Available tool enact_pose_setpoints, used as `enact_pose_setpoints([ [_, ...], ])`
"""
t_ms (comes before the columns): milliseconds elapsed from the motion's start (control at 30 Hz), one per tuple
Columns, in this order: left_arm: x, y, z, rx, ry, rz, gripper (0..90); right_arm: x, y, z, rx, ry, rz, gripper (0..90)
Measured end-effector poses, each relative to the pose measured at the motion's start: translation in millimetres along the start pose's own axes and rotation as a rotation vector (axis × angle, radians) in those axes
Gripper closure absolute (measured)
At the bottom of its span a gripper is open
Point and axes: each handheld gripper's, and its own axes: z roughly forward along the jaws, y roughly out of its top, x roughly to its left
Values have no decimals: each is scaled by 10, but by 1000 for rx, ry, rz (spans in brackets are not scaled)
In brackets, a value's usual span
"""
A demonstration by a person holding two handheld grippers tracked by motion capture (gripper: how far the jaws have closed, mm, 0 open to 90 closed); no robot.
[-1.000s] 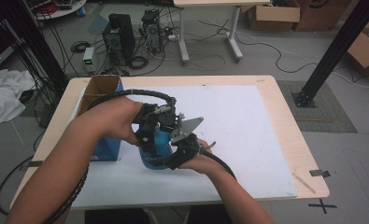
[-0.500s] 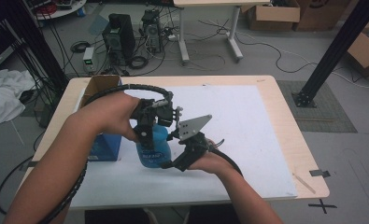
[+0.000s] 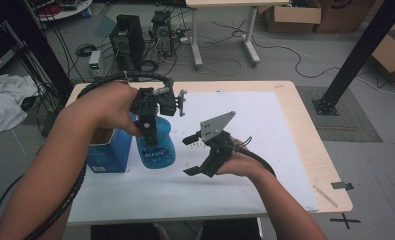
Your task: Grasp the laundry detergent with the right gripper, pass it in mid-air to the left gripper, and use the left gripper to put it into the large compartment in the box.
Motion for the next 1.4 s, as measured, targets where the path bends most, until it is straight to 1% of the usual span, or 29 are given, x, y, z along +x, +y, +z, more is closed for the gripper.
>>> enact_pose_setpoints([
  [33, 17, -19, -26, -4, 0, -11, 382, -6, 15, -23, 15, 0, 0, 49],
  [67, 36, -36, -58, -7, -2, -24, 383, -9, 30, -50, 34, -17, -2, 44],
  [133, 74, -78, -119, -10, -5, -44, 382, -27, 56, -102, 65, -8, -1, 35],
  [167, 89, -97, -140, -15, -5, -58, 382, -29, 68, -130, 79, -19, -7, 35],
  [233, 144, -158, -209, -23, -10, -97, 382, -44, 89, -183, 107, -15, -7, 35],
  [267, 172, -187, -245, -29, -15, -119, 382, -49, 100, -208, 121, -18, -8, 34],
  [300, 206, -222, -287, -33, -23, -144, 382, -60, 107, -230, 133, -12, -11, 30],
  [367, 277, -296, -369, -45, -43, -215, 381, -80, 117, -269, 175, -11, -5, 14],
  [433, 346, -378, -450, -41, -62, -299, 381, -99, 111, -289, 232, -3, 5, 0],
  [467, 379, -420, -490, -42, -73, -340, 381, -103, 108, -303, 259, -6, 2, 0],
  [500, 408, -456, -518, -43, -82, -370, 381, -105, 103, -318, 278, 1, 5, 0],
  [533, 456, -520, -559, -44, -102, -427, 380, -105, 99, -328, 291, 8, 5, 0],
  [567, 491, -567, -587, -34, -114, -475, 380, -102, 94, -348, 321, 9, 3, 0],
  [633, 548, -654, -647, -39, -128, -557, 380, -104, 82, -378, 361, 18, 11, 0],
  [733, 613, -780, -740, -58, -123, -675, 380, -105, 76, -418, 407, 7, 10, 0],
  [800, 640, -867, -790, -62, -113, -775, 380, -100, 83, -446, 415, 3, 6, 0],
  [867, 677, -964, -848, -56, -105, -844, 381, -94, 92, -469, 423, 4, 1, 0],
  [900, 691, -1011, -876, -58, -101, -891, 381, -91, 97, -480, 430, 2, -2, 0],
  [1033, 737, -1193, -989, -92, -72, -1039, 382, -80, 100, -508, 456, 2, -10, 0],
  [1133, 759, -1302, -1044, -103, -64, -1118, 382, -74, 97, -529, 470, 1, -7, 0],
  [1200, 772, -1367, -1070, -106, -59, -1157, 383, -67, 95, -541, 480, 2, -6, 0],
  [1233, 777, -1401, -1078, -108, -55, -1190, 383, -63, 94, -546, 486, 0, -10, 0],
  [1333, 793, -1474, -1077, -97, -45, -1231, 383, -51, 94, -565, 497, -3, -11, 0],
  [1400, 808, -1523, -1048, -89, -40, -1261, 383, -42, 93, -578, 507, 1, -7, 0],
])
